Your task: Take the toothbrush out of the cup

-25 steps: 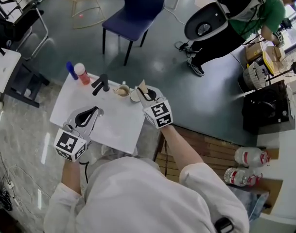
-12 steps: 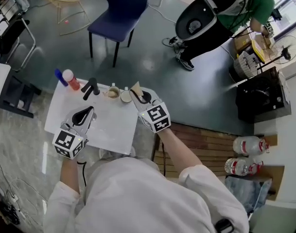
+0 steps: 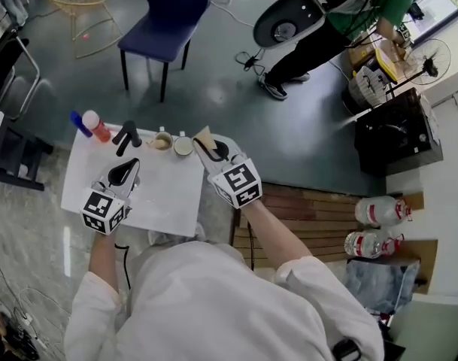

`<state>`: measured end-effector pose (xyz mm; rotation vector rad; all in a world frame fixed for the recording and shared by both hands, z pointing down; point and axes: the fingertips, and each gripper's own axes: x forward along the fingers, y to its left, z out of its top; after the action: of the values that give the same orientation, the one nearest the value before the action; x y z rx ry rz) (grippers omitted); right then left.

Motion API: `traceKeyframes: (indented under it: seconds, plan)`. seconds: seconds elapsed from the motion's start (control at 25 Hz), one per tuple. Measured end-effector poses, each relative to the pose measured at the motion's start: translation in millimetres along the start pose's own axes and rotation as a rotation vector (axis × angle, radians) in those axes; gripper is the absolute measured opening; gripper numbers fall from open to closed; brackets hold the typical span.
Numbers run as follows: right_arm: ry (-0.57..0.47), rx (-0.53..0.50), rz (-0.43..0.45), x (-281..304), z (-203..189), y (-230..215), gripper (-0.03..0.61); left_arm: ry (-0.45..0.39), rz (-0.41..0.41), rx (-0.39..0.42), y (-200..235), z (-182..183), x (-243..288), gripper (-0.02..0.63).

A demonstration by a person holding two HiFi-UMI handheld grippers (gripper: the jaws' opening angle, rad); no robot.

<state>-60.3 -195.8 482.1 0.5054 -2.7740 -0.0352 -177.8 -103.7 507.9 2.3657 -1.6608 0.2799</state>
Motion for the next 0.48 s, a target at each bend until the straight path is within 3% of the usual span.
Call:
traceKeyframes:
  seconds: [0.48]
  plan:
    - [-0.045,0.017,-0.031,-29.4,23.4,-2.4,0.038,0.064,-0.015,-0.014,11.9,-32.1,28.0,0.009]
